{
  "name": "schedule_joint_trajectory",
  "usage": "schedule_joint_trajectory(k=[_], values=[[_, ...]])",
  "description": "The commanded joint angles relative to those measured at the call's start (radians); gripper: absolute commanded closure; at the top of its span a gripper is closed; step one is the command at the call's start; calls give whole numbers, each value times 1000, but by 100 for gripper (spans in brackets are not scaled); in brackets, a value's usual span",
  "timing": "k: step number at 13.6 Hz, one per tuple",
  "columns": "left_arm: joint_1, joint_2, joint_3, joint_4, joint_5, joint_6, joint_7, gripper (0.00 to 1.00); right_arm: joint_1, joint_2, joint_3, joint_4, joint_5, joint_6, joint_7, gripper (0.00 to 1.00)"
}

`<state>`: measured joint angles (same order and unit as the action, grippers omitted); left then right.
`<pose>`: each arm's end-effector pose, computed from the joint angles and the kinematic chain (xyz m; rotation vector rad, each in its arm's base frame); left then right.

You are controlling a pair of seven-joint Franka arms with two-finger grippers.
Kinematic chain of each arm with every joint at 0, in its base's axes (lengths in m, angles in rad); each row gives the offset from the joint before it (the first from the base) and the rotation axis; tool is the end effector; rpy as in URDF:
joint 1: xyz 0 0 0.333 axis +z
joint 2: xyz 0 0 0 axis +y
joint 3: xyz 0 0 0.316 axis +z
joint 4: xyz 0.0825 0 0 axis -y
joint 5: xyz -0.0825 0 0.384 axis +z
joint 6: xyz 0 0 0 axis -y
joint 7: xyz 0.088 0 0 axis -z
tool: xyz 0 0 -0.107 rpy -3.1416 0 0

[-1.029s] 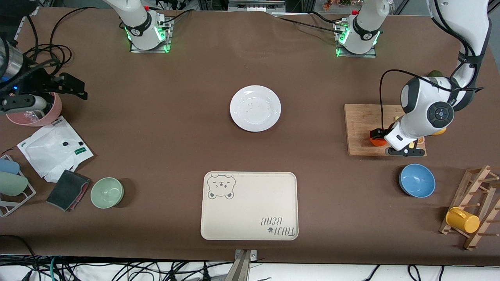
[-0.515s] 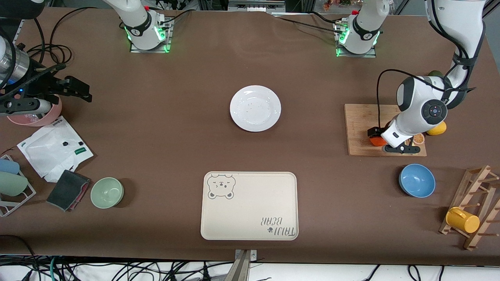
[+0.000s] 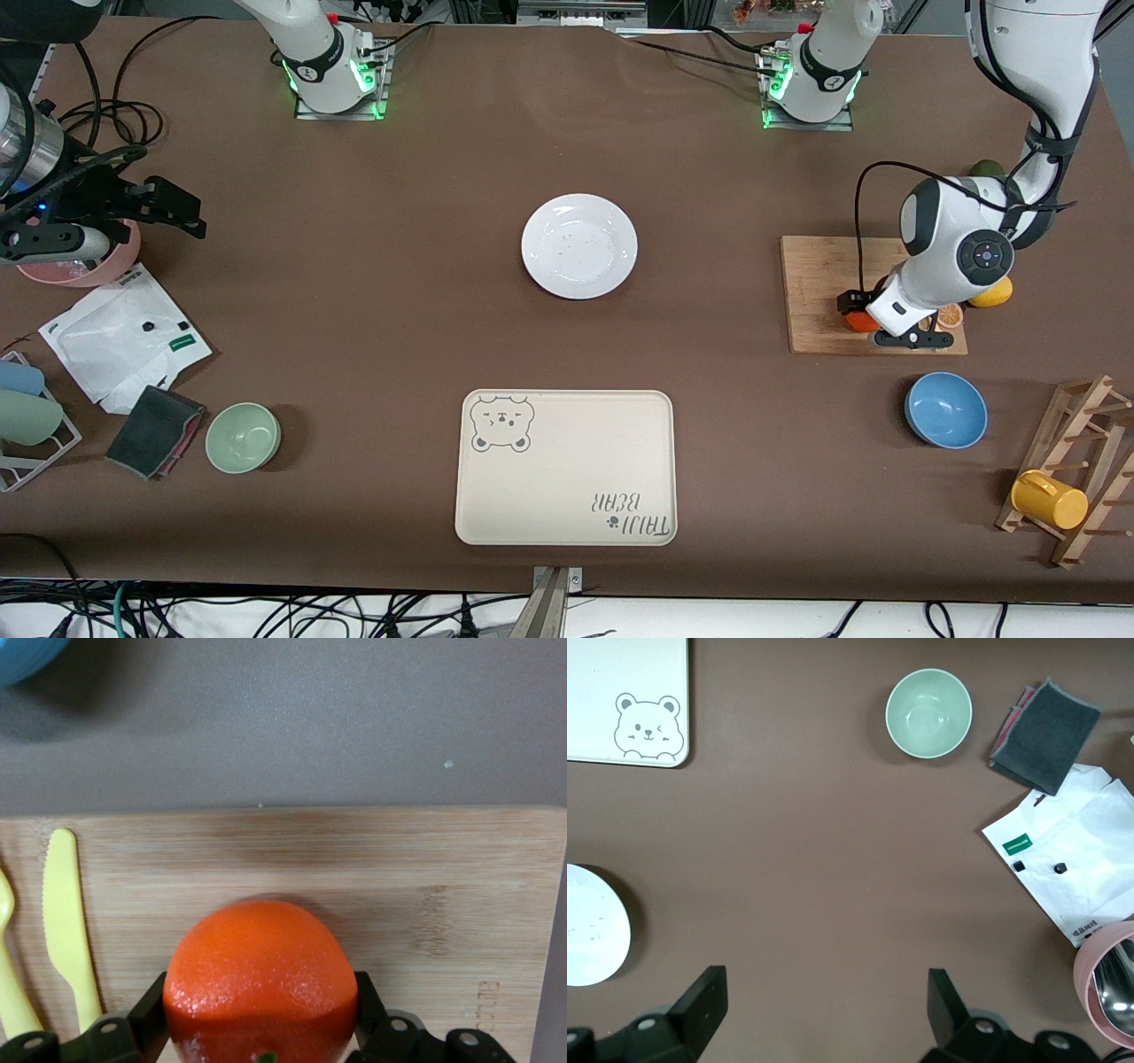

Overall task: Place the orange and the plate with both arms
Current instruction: 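Close the left gripper around the orange, then lift the orange with the left gripper and carry it over the plate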

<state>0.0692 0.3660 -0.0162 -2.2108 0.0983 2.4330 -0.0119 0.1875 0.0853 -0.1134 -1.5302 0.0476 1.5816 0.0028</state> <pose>0.5364 0.0285 0.1999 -3.0838 0.0211 0.2232 0.5784 0.0508 0.5965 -3.1026 -0.1090 0.0540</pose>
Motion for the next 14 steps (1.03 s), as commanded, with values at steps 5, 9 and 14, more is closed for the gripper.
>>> schedule_joint_trajectory(k=[5, 9, 14], values=[[-3, -56, -16, 32, 9, -35, 9, 68, 12, -18, 8, -4, -14, -9, 13, 0], [-2, -122, -154, 140, -32, -257, -72, 68, 12, -28, 6, -4, -15, -28, 14, 0], [-2, -124, -423, 217, -80, -374, -463, 68, 12, -35, 4, -4, -15, -35, 19, 0]])
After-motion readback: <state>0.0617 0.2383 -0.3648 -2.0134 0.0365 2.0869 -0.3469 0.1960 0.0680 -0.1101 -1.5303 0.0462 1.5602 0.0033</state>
